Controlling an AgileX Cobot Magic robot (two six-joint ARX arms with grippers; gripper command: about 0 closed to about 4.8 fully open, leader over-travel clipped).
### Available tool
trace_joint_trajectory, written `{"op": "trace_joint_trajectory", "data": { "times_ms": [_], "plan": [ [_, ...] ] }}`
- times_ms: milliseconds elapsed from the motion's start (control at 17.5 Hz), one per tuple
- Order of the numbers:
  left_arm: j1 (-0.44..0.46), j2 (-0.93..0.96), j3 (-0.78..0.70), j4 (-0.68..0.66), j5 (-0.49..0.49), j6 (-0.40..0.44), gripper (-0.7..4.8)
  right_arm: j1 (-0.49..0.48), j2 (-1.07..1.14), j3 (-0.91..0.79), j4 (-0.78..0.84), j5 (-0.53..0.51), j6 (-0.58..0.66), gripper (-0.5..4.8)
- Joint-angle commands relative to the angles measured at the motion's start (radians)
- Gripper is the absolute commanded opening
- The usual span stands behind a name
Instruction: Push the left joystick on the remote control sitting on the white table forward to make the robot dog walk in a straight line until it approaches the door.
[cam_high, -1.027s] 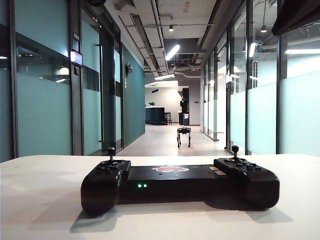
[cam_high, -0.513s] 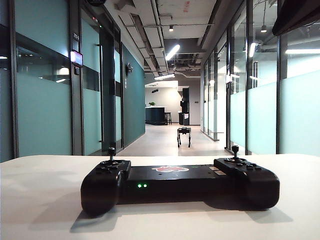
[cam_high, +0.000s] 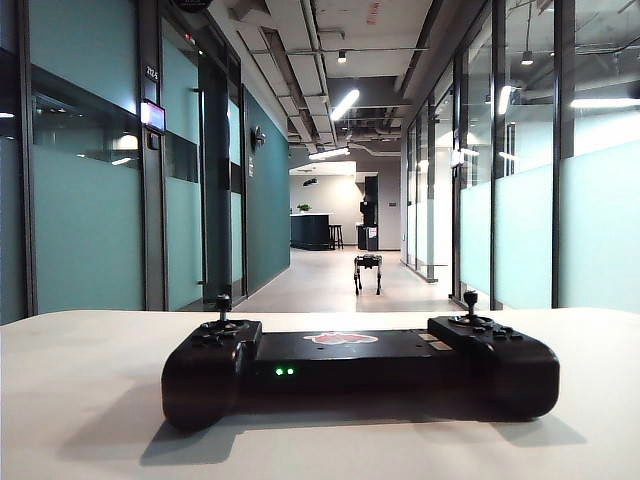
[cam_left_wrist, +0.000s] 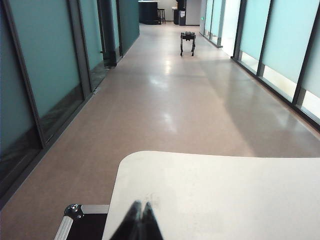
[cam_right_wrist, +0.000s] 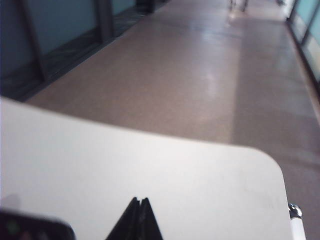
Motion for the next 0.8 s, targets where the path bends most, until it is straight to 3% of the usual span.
{"op": "trace_joint_trajectory", "data": {
  "times_ms": [57,399,798],
  "plan": [
    [0.0,0.0,0.003,0.011,0.0,0.008,-0.05,-0.116,-0.132,-0.103,0.03,-0.092,-0.013,-0.01],
    [0.0,0.0,0.003,0.01,0.0,0.008,-0.05,-0.32,-0.396,-0.22,0.03,-0.101,-0.013,-0.01],
    [0.0,0.0,0.003,0.007,0.0,0.008,-0.05,-0.419,-0.406,-0.29,0.123,-0.166,-0.01,-0.01]
  ]
}}
